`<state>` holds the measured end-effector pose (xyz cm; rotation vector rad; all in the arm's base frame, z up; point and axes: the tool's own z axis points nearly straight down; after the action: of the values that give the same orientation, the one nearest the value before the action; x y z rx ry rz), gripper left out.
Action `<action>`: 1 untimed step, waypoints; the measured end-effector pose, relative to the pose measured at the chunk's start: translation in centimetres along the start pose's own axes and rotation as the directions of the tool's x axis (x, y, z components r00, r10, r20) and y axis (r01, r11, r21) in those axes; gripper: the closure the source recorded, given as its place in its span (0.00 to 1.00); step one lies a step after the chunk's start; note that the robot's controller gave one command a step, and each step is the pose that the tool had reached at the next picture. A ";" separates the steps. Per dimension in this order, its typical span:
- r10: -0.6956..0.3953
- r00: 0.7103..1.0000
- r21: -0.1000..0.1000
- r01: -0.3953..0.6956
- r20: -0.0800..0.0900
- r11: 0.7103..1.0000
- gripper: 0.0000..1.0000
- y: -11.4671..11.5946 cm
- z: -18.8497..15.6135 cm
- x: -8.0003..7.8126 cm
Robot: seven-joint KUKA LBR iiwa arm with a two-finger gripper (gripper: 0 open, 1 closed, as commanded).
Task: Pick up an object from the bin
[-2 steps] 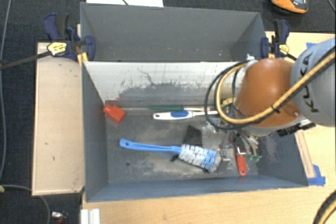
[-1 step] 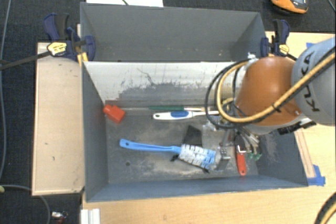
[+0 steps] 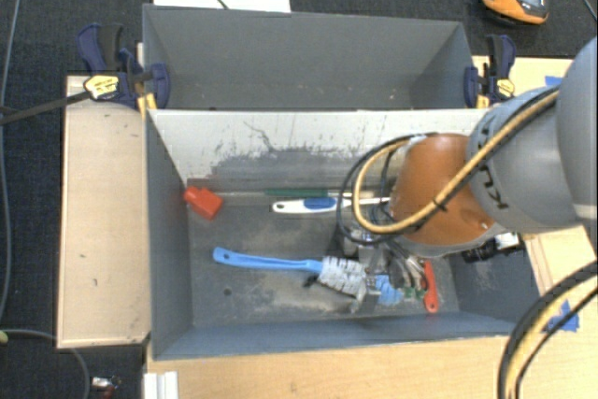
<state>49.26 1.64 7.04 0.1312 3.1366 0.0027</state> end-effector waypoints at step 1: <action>-0.140 0.990 0.001 0.140 0.014 0.990 0.00 1.3 -3.1 1.0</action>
Offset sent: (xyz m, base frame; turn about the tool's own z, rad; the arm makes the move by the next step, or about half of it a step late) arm -0.0164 0.0177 0.0296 -0.1476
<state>48.35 2.97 10.14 -0.0896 3.1242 0.0018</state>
